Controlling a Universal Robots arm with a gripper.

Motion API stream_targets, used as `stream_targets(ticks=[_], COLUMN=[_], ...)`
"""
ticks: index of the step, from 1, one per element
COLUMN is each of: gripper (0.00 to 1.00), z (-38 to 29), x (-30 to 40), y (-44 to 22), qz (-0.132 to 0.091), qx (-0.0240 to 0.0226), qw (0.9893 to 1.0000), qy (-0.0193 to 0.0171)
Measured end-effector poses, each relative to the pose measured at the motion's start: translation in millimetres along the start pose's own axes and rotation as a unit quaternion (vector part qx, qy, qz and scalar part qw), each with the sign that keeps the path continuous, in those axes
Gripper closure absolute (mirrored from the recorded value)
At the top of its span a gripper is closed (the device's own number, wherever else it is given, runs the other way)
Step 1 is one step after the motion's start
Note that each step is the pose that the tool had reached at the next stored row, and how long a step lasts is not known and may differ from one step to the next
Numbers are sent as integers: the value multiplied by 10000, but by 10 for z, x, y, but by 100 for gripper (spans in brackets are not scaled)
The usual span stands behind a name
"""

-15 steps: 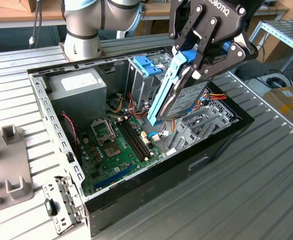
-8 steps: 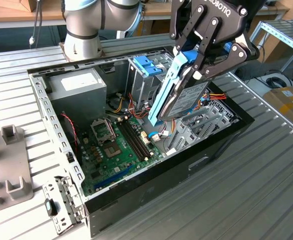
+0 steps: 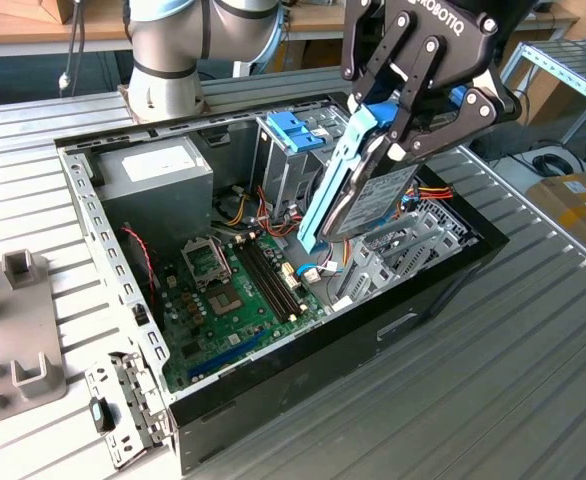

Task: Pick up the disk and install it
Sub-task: 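Pick up the disk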

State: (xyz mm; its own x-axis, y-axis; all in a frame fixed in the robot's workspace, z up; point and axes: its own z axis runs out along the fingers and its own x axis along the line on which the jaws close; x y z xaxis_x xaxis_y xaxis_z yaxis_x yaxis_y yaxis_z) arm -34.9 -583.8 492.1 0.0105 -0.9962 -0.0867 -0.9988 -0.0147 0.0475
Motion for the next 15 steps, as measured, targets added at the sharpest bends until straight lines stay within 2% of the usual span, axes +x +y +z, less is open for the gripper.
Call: stream_targets(ticks=[6, 10, 15], gripper=[63, 63, 63], z=[1, 1, 2], x=[17, 104, 126], y=[-5, -23, -32], qz=[0, 0, 0], qx=[0, 0, 0], qw=[10000, 10000, 10000], qy=[0, 0, 0])
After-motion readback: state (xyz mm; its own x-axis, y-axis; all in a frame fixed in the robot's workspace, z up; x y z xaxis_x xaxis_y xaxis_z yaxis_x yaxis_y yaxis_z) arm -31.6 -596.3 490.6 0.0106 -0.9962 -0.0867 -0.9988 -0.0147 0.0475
